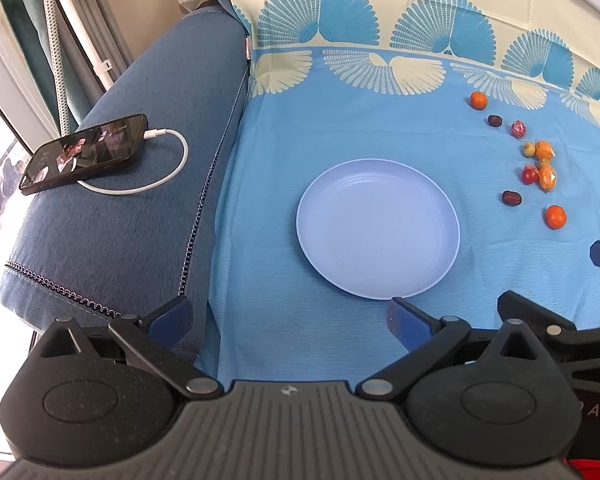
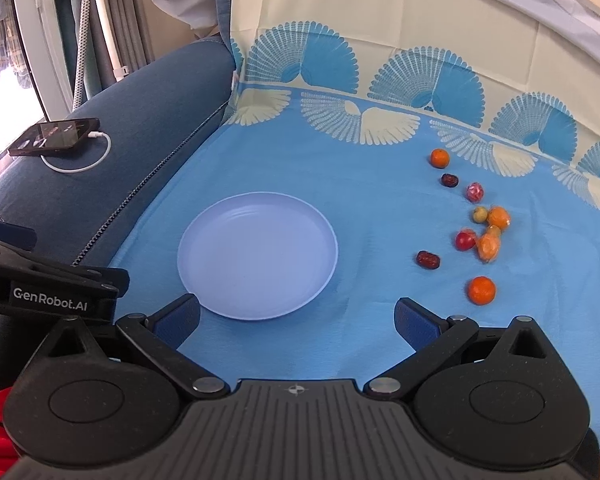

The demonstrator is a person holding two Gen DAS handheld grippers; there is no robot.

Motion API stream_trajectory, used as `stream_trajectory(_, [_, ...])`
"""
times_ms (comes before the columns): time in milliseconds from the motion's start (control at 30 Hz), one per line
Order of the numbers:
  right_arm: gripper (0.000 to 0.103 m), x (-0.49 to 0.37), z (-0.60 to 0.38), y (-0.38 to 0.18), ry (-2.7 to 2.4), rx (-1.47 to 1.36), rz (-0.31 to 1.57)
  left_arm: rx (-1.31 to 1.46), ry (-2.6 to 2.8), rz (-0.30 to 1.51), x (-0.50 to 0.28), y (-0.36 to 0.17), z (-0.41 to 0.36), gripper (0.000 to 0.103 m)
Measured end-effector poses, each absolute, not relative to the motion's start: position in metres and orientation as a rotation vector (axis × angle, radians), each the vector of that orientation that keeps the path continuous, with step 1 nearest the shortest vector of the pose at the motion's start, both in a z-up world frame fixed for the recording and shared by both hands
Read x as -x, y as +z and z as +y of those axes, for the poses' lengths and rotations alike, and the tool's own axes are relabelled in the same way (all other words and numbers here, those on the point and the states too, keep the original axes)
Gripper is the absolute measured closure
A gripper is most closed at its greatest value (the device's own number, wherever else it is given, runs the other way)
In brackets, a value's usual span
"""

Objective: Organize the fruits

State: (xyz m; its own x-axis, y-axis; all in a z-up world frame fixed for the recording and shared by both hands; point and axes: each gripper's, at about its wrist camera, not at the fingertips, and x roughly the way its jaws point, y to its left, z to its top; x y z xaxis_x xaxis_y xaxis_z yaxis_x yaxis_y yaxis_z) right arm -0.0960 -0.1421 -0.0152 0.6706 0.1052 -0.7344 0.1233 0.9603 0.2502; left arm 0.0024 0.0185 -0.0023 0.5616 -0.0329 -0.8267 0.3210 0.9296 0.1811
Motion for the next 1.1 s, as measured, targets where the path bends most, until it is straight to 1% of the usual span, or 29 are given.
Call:
stream_trajectory(767, [0.001, 0.09, -0.145, -0.028, -0.023, -0.339, 0.864, -0.362, -0.208, 0.993, -0.008, -0.012, 0.009, 0.0])
stream_trajectory(1100, [0.001, 0.088, -0.171, -0.065, -0.222, -0.341, 0.853, -0.429, -0.233, 1.027, -0.018, -0.027, -0.019, 0.0])
